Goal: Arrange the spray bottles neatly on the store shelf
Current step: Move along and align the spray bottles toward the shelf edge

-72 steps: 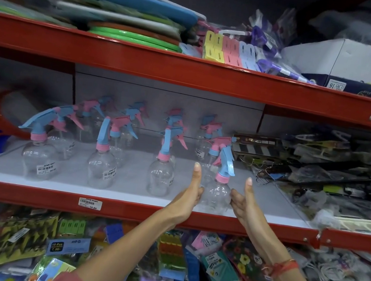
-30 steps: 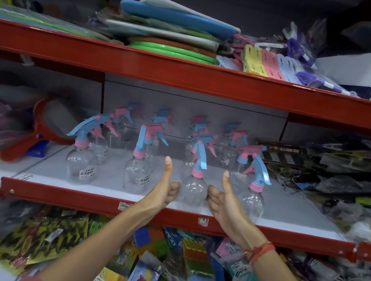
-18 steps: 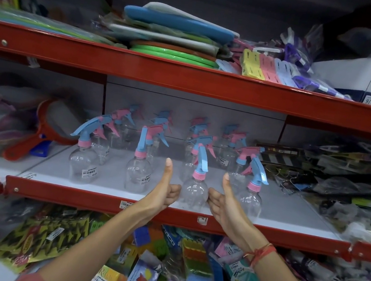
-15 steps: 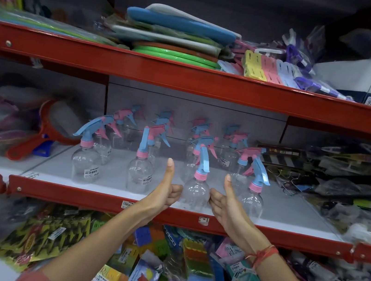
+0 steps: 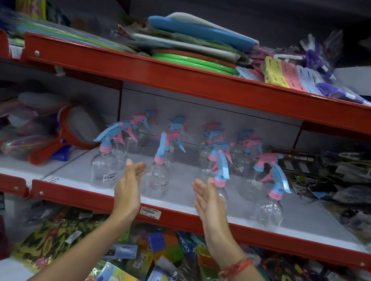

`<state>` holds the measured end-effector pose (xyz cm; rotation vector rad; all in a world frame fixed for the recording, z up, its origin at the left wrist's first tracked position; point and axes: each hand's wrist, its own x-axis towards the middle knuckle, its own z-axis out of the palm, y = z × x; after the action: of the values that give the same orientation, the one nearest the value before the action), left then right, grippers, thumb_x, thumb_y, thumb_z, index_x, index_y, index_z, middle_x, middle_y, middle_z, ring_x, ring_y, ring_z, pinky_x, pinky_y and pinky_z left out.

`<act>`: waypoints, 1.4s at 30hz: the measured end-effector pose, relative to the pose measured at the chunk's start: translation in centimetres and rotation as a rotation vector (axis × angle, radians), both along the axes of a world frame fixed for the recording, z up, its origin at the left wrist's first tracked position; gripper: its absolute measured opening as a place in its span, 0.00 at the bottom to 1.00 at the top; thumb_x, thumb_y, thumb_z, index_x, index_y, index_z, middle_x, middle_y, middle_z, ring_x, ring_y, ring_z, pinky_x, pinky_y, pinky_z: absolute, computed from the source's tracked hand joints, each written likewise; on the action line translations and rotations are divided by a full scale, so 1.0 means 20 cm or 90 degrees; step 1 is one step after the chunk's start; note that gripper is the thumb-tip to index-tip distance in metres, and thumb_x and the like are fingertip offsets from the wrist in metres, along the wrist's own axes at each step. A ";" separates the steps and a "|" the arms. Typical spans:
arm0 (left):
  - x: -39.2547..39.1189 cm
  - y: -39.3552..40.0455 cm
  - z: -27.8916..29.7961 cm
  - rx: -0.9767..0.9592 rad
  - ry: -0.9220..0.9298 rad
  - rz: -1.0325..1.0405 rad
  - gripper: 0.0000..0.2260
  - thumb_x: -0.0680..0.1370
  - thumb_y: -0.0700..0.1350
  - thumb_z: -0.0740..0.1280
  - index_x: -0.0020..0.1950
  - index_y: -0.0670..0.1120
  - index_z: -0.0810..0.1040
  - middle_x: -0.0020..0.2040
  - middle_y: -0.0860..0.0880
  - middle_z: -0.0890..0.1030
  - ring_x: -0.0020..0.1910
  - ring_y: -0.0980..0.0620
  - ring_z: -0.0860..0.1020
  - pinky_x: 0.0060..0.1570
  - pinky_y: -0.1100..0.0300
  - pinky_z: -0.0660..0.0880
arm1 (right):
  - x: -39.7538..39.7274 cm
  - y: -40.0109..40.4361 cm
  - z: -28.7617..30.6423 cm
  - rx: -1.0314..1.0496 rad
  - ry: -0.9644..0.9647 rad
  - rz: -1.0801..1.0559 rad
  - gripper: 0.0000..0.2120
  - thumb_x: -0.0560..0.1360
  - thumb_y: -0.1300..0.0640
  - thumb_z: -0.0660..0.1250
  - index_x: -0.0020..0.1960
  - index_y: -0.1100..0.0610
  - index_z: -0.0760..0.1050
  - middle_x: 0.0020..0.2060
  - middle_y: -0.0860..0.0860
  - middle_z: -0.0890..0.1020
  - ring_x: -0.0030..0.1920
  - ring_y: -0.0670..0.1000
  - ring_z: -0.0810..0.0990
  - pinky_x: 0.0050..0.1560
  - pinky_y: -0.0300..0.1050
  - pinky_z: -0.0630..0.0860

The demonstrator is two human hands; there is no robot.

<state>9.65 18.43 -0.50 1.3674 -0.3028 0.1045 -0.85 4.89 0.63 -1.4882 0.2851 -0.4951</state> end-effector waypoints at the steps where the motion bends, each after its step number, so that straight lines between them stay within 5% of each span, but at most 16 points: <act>1: 0.04 0.02 0.00 0.039 0.024 -0.027 0.37 0.74 0.68 0.43 0.71 0.45 0.68 0.70 0.45 0.72 0.70 0.47 0.69 0.72 0.48 0.61 | 0.05 0.03 0.01 -0.006 0.030 0.028 0.32 0.79 0.37 0.48 0.75 0.55 0.62 0.74 0.50 0.66 0.74 0.49 0.64 0.76 0.49 0.57; 4: 0.13 0.04 0.03 0.129 0.090 -0.112 0.50 0.63 0.78 0.39 0.77 0.48 0.51 0.78 0.45 0.56 0.76 0.47 0.57 0.75 0.46 0.50 | 0.19 0.12 0.04 -0.034 0.093 0.079 0.39 0.74 0.29 0.45 0.78 0.49 0.50 0.79 0.48 0.53 0.78 0.48 0.52 0.77 0.54 0.48; 7: 0.19 0.04 0.05 0.163 0.116 -0.174 0.53 0.60 0.78 0.37 0.77 0.46 0.46 0.78 0.43 0.51 0.77 0.47 0.53 0.75 0.46 0.47 | 0.29 0.18 0.08 -0.028 0.093 0.102 0.38 0.75 0.30 0.43 0.78 0.48 0.44 0.79 0.48 0.48 0.78 0.48 0.48 0.77 0.53 0.45; 12: 0.21 0.08 0.06 0.176 0.145 -0.260 0.46 0.70 0.71 0.35 0.76 0.38 0.51 0.77 0.39 0.54 0.76 0.46 0.56 0.75 0.51 0.50 | 0.36 0.23 0.07 0.004 0.102 0.111 0.36 0.77 0.34 0.41 0.78 0.54 0.47 0.78 0.51 0.55 0.78 0.49 0.53 0.76 0.49 0.48; 18: 0.22 0.17 0.05 0.218 0.169 -0.321 0.57 0.59 0.77 0.38 0.75 0.38 0.55 0.77 0.40 0.57 0.75 0.46 0.59 0.76 0.51 0.51 | 0.32 0.21 0.04 0.007 0.112 0.131 0.37 0.77 0.34 0.40 0.78 0.56 0.52 0.74 0.47 0.63 0.76 0.48 0.57 0.73 0.42 0.51; 21: 0.21 0.21 0.06 0.235 0.163 -0.350 0.55 0.60 0.76 0.38 0.74 0.38 0.57 0.76 0.39 0.60 0.75 0.46 0.61 0.74 0.53 0.53 | 0.30 0.18 0.00 0.000 0.142 0.143 0.50 0.68 0.23 0.45 0.79 0.54 0.46 0.78 0.46 0.53 0.78 0.47 0.52 0.77 0.48 0.46; 25: 0.20 0.25 0.07 0.247 0.155 -0.360 0.52 0.65 0.74 0.35 0.74 0.36 0.58 0.75 0.38 0.62 0.73 0.46 0.65 0.73 0.55 0.56 | 0.27 0.17 -0.02 -0.011 0.153 0.154 0.53 0.65 0.20 0.47 0.79 0.52 0.45 0.79 0.48 0.51 0.78 0.47 0.51 0.78 0.50 0.45; 27: 0.21 0.26 0.06 0.263 0.139 -0.361 0.52 0.66 0.76 0.36 0.71 0.39 0.66 0.70 0.40 0.70 0.66 0.48 0.72 0.71 0.55 0.61 | 0.25 0.18 -0.02 -0.015 0.147 0.156 0.51 0.66 0.22 0.46 0.79 0.52 0.45 0.79 0.48 0.51 0.78 0.47 0.51 0.78 0.49 0.46; 29: 0.20 0.27 0.07 0.263 0.135 -0.363 0.48 0.62 0.79 0.38 0.58 0.46 0.76 0.54 0.45 0.75 0.52 0.52 0.74 0.60 0.61 0.68 | 0.24 0.19 -0.02 -0.020 0.148 0.152 0.49 0.68 0.23 0.45 0.79 0.53 0.45 0.79 0.48 0.51 0.78 0.47 0.51 0.77 0.48 0.46; 33: 0.19 0.27 0.07 0.287 0.136 -0.352 0.52 0.66 0.74 0.35 0.73 0.37 0.61 0.73 0.39 0.67 0.66 0.50 0.72 0.73 0.54 0.58 | 0.21 0.22 -0.01 -0.034 0.155 0.147 0.46 0.69 0.24 0.44 0.79 0.51 0.46 0.79 0.48 0.52 0.77 0.46 0.53 0.77 0.47 0.47; 42: 0.16 0.32 0.08 0.305 0.098 -0.339 0.52 0.60 0.77 0.39 0.70 0.45 0.66 0.72 0.44 0.69 0.69 0.53 0.69 0.75 0.51 0.54 | 0.18 0.28 0.00 -0.063 0.157 0.014 0.45 0.67 0.22 0.47 0.77 0.45 0.55 0.78 0.46 0.57 0.77 0.50 0.57 0.76 0.54 0.51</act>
<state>12.91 24.79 1.07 1.7089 -0.5761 -0.5453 2.80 10.46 0.54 -1.6492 0.4431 -0.3110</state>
